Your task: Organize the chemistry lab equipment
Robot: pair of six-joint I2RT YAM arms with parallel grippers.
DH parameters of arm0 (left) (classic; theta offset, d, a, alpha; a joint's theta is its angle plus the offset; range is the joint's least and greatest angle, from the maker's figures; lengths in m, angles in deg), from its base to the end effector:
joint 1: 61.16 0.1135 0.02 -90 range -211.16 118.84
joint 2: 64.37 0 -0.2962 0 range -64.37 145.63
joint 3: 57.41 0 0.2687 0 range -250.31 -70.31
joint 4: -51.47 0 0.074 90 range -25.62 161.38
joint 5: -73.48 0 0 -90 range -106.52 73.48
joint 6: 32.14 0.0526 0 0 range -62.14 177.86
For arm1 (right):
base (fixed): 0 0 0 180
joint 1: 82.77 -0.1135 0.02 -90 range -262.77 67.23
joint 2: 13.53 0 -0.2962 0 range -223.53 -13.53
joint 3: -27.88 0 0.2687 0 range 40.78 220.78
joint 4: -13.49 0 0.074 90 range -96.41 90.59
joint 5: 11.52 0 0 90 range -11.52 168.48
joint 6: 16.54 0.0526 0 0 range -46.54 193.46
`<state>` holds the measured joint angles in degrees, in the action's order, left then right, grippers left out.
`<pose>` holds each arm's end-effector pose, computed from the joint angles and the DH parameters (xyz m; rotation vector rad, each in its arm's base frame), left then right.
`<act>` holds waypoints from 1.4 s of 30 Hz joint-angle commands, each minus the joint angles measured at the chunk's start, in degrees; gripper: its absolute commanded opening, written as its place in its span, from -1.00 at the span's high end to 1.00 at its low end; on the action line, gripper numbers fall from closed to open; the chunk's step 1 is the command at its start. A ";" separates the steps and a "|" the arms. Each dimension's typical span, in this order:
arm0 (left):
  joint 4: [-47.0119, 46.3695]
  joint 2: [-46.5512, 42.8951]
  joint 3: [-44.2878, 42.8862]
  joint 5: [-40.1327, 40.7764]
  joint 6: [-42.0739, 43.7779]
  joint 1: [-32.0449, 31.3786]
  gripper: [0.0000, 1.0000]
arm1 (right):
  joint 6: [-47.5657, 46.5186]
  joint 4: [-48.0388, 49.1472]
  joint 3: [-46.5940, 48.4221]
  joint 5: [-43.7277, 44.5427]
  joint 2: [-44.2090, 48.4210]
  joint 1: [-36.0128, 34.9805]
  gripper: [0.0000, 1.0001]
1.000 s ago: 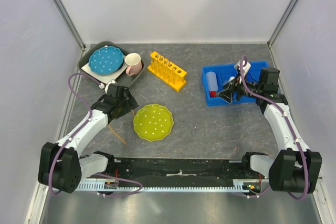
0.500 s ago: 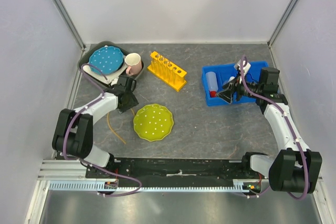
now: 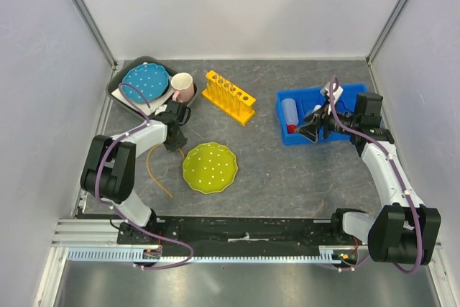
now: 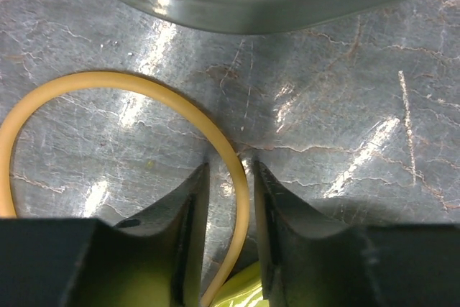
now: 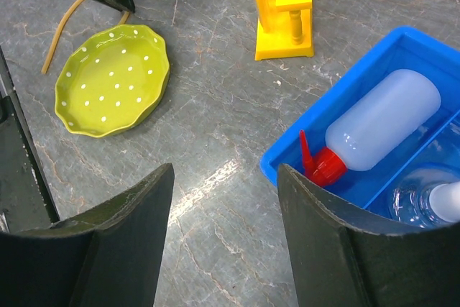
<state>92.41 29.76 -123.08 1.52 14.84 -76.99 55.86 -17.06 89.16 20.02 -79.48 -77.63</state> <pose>0.3135 -0.0719 0.1648 -0.7035 2.5809 0.1310 0.2530 0.0222 0.3036 -0.7503 1.8205 0.8443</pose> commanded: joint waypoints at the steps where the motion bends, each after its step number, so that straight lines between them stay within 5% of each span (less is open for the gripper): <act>1: 0.45 1.32 -0.58 3.23 -0.49 0.10 0.45 | -1.20 1.13 1.10 -2.36 0.39 0.13 -0.35; 7: 0.36 -2.10 0.13 4.02 1.97 0.02 0.91 | -1.29 1.13 1.10 -2.28 0.39 0.21 -0.35; 16: 0.45 -15.01 1.62 1.74 9.26 0.10 0.96 | -1.55 0.95 0.93 -2.45 0.30 0.13 -0.35; 22: -4.20 -29.42 6.01 -11.25 18.39 -0.07 0.96 | -2.87 0.42 0.58 -5.16 0.30 0.13 -0.36; 25: -8.95 -37.77 9.09 -25.81 22.70 -0.07 0.96 | -3.14 -0.02 0.22 -7.28 0.30 0.21 -0.54; 28: -10.80 -45.24 9.71 -31.64 25.70 -2.09 0.96 | -2.70 -0.19 0.48 -9.40 0.04 -0.92 -0.66; 34: -12.30 -52.46 7.34 -42.89 28.70 -4.38 0.96 | -3.23 -3.62 6.45 -8.78 -1.72 -10.32 -0.96; 42: -13.79 -50.54 -3.55 -52.66 29.41 -6.84 0.96 | 1.51 -5.64 29.12 -3.70 -12.00 -30.00 -0.96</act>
<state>82.27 -21.63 -119.56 -43.28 41.70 -83.11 55.40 -23.62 109.40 14.87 -88.51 -100.51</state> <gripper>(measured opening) 0.028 0.982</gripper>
